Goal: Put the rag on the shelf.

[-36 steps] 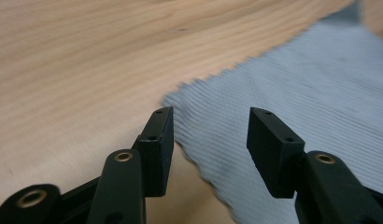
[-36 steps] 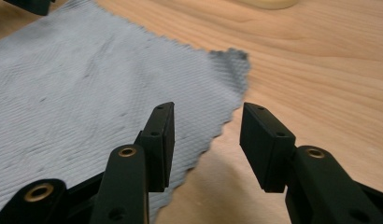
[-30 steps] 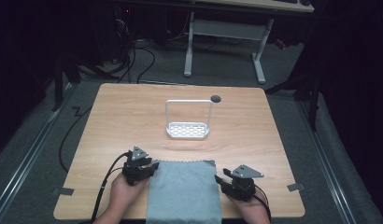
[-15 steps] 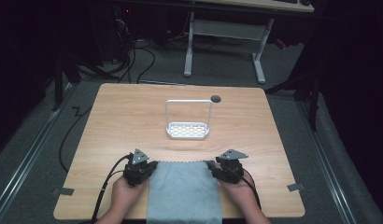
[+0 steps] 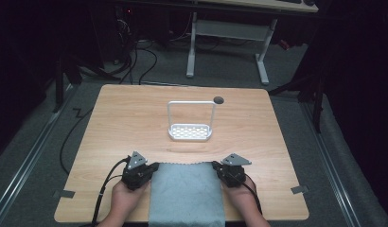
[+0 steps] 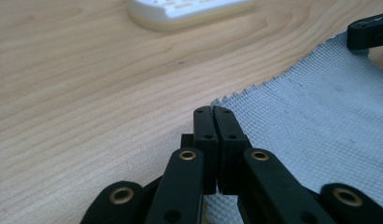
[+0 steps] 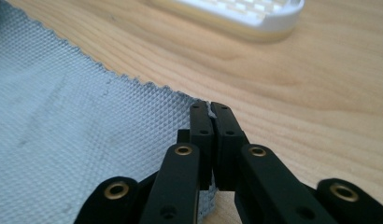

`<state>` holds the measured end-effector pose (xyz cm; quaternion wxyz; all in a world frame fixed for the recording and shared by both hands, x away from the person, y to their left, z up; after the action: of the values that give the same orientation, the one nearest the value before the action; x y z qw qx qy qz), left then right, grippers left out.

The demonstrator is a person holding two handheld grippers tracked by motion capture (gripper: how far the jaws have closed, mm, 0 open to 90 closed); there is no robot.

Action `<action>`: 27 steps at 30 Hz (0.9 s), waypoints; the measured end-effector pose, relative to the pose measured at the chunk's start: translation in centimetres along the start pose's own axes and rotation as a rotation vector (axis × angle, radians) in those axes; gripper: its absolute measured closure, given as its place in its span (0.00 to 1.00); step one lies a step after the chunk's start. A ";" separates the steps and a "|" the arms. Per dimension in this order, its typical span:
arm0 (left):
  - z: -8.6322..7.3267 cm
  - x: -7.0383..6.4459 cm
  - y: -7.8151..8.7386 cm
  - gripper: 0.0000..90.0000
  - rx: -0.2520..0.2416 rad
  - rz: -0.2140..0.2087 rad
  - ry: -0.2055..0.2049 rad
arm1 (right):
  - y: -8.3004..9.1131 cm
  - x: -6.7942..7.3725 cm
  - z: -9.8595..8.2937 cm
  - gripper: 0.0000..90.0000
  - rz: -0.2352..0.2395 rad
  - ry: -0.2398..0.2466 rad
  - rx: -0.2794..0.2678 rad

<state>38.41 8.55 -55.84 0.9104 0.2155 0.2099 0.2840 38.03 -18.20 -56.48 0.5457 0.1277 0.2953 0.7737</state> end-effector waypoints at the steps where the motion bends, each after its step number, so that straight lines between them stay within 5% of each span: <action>1: 0.2 -0.1 0.2 0.99 -0.020 -0.003 0.001 | 0.6 0.0 0.4 0.99 0.003 -0.002 -0.030; 16: 3.1 -1.3 3.0 0.99 -0.212 -0.006 -0.032 | 4.1 -0.2 3.3 1.00 -0.004 -0.033 -0.213; 23: 5.5 -2.3 4.6 0.99 -0.277 0.015 -0.111 | 6.0 -0.5 5.3 1.00 -0.008 -0.046 -0.298; 27: 6.6 -2.3 5.0 0.99 -0.304 0.019 -0.111 | 6.7 -0.6 6.1 1.00 -0.018 -0.031 -0.332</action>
<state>37.90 9.07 -47.34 0.9399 0.0926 0.1118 0.3089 36.27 -18.36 -47.55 0.5705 0.0449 0.1560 0.8051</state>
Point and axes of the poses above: each handheld gripper's, and its own axes: y roughly backward along the jaws, z roughly out of its top, x roughly to its left, the point moved 7 cm from there along -y, roughly forward along the jaws, and after that the axes turned 12 degrees about -z, right-handed, at the moved point
